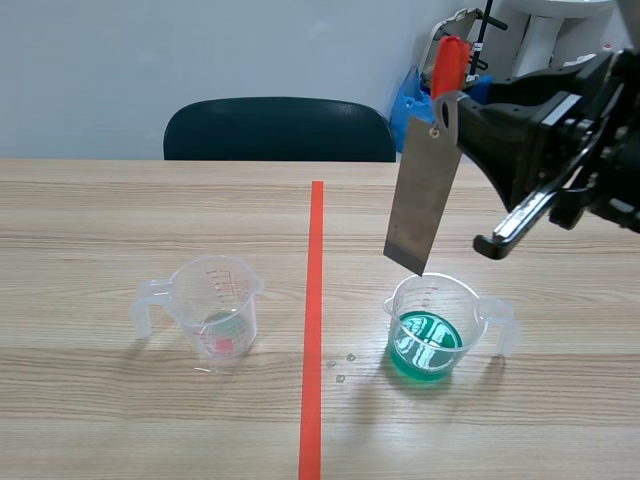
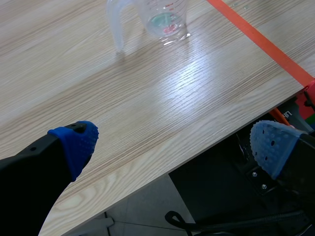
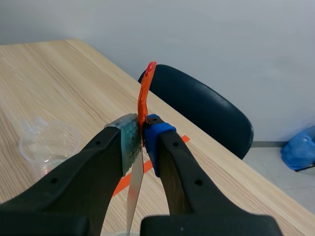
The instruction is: Do the redox reaction experiment
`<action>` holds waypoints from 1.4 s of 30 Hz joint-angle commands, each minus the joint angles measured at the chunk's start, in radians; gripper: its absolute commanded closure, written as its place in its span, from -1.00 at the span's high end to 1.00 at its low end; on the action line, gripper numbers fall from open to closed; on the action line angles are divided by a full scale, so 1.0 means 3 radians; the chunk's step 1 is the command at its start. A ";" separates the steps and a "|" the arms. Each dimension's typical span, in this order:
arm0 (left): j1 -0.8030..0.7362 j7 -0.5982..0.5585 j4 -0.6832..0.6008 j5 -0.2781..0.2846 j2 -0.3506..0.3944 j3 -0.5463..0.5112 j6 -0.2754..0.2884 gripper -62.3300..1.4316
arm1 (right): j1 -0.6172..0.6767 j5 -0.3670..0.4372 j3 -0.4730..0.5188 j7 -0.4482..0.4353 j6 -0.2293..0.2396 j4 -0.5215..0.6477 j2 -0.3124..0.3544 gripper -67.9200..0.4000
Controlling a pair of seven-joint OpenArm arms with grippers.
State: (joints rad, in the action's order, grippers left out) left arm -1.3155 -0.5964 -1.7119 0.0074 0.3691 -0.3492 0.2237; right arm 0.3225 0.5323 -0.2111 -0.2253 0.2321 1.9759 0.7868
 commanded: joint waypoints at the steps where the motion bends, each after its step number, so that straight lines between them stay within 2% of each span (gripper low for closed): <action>1: -0.0004 -0.0045 -0.0047 0.0019 0.0001 0.0004 0.0000 1.00 | 0.0094 0.0048 0.0126 -0.0083 -0.0013 0.0092 0.0028 -0.93; 7: -0.0004 -0.0046 -0.0047 0.0019 0.0001 0.0004 0.0000 1.00 | 0.0562 0.0048 0.0576 -0.0189 -0.0010 0.0212 0.0027 -0.93; 12: -0.0004 -0.0047 -0.0047 0.0019 0.0001 0.0004 0.0000 1.00 | 0.0819 0.0050 0.0790 -0.0313 0.0001 0.0247 0.0027 -0.93; 31: -0.0004 -0.0053 -0.0047 0.0019 0.0001 0.0004 0.0000 1.00 | 0.0874 0.0050 0.0813 -0.0315 0.0004 0.0247 0.0025 -0.93; 35: -0.0004 -0.0055 -0.0047 0.0019 0.0003 0.0004 0.0000 1.00 | 0.0874 0.0053 0.0813 -0.0280 0.0074 0.0247 0.0025 -0.93; 42: -0.0004 -0.0055 -0.0047 0.0019 0.0003 0.0004 0.0000 1.00 | 0.0872 0.0074 0.0813 -0.0281 0.0079 0.0247 0.0025 -0.93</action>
